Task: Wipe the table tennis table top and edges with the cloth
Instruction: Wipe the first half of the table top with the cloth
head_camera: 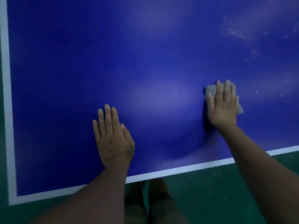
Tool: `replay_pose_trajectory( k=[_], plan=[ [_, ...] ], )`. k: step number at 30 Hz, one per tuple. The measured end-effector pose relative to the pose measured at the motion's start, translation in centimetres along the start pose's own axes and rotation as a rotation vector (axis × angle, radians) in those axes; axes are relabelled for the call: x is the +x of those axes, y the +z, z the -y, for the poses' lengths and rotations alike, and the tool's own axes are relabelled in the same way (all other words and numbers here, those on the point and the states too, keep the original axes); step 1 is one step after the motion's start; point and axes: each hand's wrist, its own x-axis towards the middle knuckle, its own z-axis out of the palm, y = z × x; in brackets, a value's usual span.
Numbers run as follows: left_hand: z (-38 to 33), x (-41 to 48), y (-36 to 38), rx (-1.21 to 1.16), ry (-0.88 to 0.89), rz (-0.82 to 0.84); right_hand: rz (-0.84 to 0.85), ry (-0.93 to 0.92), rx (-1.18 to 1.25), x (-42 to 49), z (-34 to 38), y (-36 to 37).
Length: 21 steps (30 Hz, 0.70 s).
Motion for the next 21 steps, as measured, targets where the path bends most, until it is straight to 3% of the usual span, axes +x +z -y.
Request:
replay_pose_trajectory(
  k=[2,4,9,14,17,21],
  plan=[
    [0.0,0.0,0.0,0.003,0.001,-0.001,-0.014,0.168,0.021,0.9,3.4,0.1],
    [0.0,0.0,-0.1,-0.005,-0.006,0.002,-0.040,0.167,-0.022,-0.7,7.6,0.7],
    [0.0,0.0,0.0,-0.008,0.002,-0.013,-0.041,-0.232,0.031,-12.9,13.3,3.6],
    [-0.1,0.1,0.0,-0.004,0.002,-0.011,0.072,-0.501,0.021,-19.3,6.6,4.2],
    [-0.3,0.0,-0.3,-0.017,-0.004,-0.004,0.069,-0.440,-0.004,-15.5,1.0,2.5],
    [-0.3,-0.1,-0.3,-0.019,-0.006,-0.018,0.067,-0.215,-0.017,-6.8,-4.4,0.0]
  ],
)
